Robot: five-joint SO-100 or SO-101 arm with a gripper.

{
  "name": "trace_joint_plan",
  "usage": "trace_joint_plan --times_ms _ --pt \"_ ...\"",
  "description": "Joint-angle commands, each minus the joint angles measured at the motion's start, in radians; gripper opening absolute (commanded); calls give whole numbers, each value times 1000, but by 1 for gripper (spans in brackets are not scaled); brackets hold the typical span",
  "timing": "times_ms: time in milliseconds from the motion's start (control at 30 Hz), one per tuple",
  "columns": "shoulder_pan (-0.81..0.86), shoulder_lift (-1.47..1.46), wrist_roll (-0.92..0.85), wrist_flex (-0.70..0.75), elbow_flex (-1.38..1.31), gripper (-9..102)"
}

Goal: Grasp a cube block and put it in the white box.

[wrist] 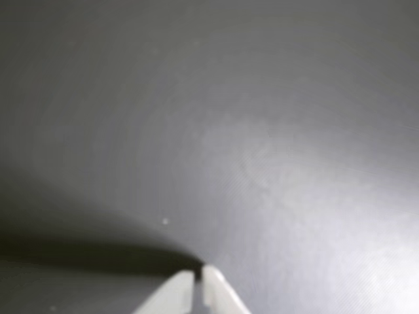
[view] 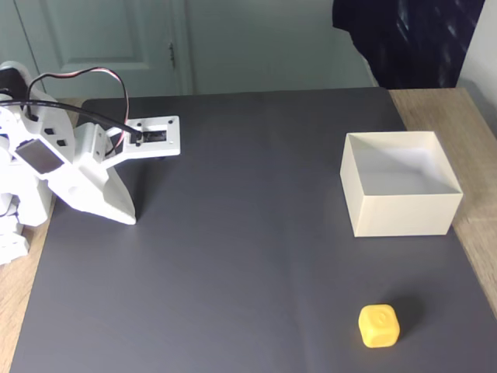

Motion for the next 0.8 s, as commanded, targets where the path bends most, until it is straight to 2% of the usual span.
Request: trace_joint_plan --times_ms 0,633,767 --pt "-5 6 -9 6 -2 2" --pt "-28 8 -44 12 -2 1" --pt "29 8 -44 12 -2 1"
